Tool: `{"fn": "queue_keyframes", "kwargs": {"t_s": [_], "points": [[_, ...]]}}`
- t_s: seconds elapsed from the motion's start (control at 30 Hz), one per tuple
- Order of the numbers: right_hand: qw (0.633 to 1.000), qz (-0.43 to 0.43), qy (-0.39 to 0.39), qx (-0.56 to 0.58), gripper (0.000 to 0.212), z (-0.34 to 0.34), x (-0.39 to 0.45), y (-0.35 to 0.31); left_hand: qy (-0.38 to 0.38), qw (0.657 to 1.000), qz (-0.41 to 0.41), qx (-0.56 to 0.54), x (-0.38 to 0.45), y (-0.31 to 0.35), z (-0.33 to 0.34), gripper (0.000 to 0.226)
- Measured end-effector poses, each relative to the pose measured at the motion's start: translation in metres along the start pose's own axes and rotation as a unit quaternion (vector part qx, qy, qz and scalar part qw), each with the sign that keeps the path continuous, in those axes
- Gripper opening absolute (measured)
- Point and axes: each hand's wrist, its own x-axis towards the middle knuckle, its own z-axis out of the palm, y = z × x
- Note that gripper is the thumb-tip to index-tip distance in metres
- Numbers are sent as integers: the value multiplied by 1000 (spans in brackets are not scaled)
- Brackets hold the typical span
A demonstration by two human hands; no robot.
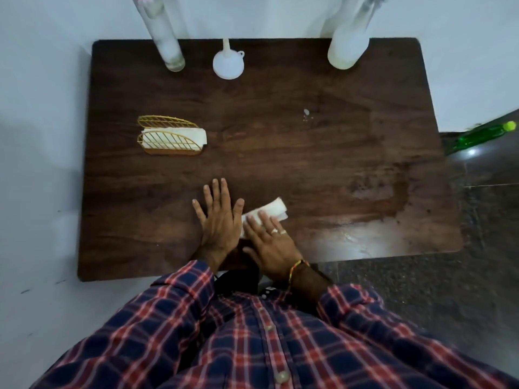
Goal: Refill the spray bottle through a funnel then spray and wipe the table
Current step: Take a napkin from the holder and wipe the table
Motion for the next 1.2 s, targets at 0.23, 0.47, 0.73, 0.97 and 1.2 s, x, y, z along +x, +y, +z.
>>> {"fn": "queue_keyframes", "kwargs": {"t_s": [0.23,0.47,0.73,0.97,1.2], "points": [[977,205,8,51,68,-33,51,60,-10,999,14,-36,30,17,-18,61],[997,66,-14,37,62,-43,74,76,-40,997,11,-67,87,47,-35,64],[993,107,-14,49,59,-62,127,102,-70,994,-84,22,111,72,-10,65],[897,418,65,130,66,-79,131,160,-100,988,-105,46,118,74,-6,67],[967,233,49,91,69,-86,192,126,-40,990,-107,78,116,72,4,68]]}}
